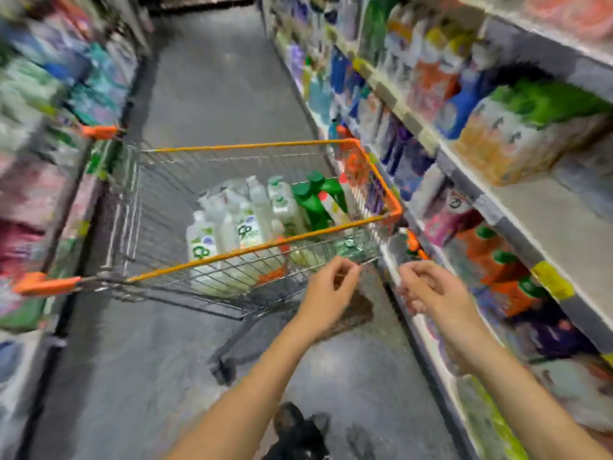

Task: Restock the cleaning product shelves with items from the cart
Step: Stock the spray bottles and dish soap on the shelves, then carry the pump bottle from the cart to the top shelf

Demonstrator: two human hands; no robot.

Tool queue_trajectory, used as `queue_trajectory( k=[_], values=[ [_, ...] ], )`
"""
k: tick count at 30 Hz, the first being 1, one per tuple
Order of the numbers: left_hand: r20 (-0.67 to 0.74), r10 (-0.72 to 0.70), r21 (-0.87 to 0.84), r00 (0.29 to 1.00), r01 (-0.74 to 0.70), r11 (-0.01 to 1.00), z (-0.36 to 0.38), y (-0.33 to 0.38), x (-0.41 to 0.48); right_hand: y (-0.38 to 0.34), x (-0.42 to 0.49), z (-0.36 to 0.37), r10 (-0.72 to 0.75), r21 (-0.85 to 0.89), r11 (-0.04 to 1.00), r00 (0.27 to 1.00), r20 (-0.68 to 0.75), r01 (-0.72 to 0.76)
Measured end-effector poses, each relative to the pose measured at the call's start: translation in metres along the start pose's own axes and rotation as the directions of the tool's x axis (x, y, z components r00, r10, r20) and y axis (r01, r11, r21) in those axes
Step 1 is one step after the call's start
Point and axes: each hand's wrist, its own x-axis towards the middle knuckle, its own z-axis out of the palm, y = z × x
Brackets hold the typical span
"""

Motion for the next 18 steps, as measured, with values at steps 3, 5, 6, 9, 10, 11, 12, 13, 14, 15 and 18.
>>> queue_trajectory(
  k=[3,5,6,9,10,11,12,13,14,15,18],
  values=[
    [-0.079,-0.056,0.088,0.995,0.063,0.994,-0.072,-0.038,0.031,-0.005,0.053,0.059,0.058,-0.012,0.998,0.995,0.076,-0.058],
    [-0.151,-0.078,0.180,0.985,0.105,0.978,-0.111,-0.061,0.053,-0.005,0.087,0.092,0.089,-0.028,0.996,0.990,0.106,-0.087],
    [-0.195,-0.078,0.254,0.978,0.127,0.959,-0.128,-0.072,0.061,-0.003,0.103,0.108,0.112,-0.054,0.993,0.986,0.124,-0.106],
    [-0.230,-0.138,0.424,0.963,0.227,0.877,-0.165,-0.104,0.080,0.006,0.147,0.149,0.183,-0.122,0.979,0.969,0.166,-0.164],
    [-0.218,-0.194,0.451,0.956,0.275,0.849,-0.174,-0.113,0.086,0.010,0.163,0.162,0.210,-0.132,0.973,0.960,0.187,-0.187],
    [-0.205,-0.242,0.471,0.948,0.313,0.825,-0.180,-0.122,0.091,0.013,0.177,0.175,0.248,-0.135,0.965,0.946,0.211,-0.223],
    [-0.196,-0.280,0.486,0.940,0.341,0.804,-0.185,-0.130,0.096,0.018,0.193,0.187,0.290,-0.153,0.954,0.927,0.239,-0.259],
    [-0.195,-0.304,0.498,0.933,0.361,0.788,-0.190,-0.138,0.102,0.023,0.207,0.200,0.328,-0.196,0.939,0.906,0.267,-0.282],
    [-0.201,-0.325,0.509,0.924,0.382,0.772,-0.194,-0.145,0.108,0.029,0.221,0.213,0.365,-0.257,0.920,0.885,0.288,-0.296],
    [-0.206,-0.347,0.523,0.915,0.402,0.752,-0.198,-0.152,0.116,0.036,0.234,0.225,0.393,-0.310,0.902,0.869,0.301,-0.301],
    [-0.210,-0.444,0.535,0.871,0.482,0.694,-0.207,-0.171,0.141,0.066,0.273,0.260,0.463,-0.451,0.841,0.830,0.311,-0.300]
  ],
)
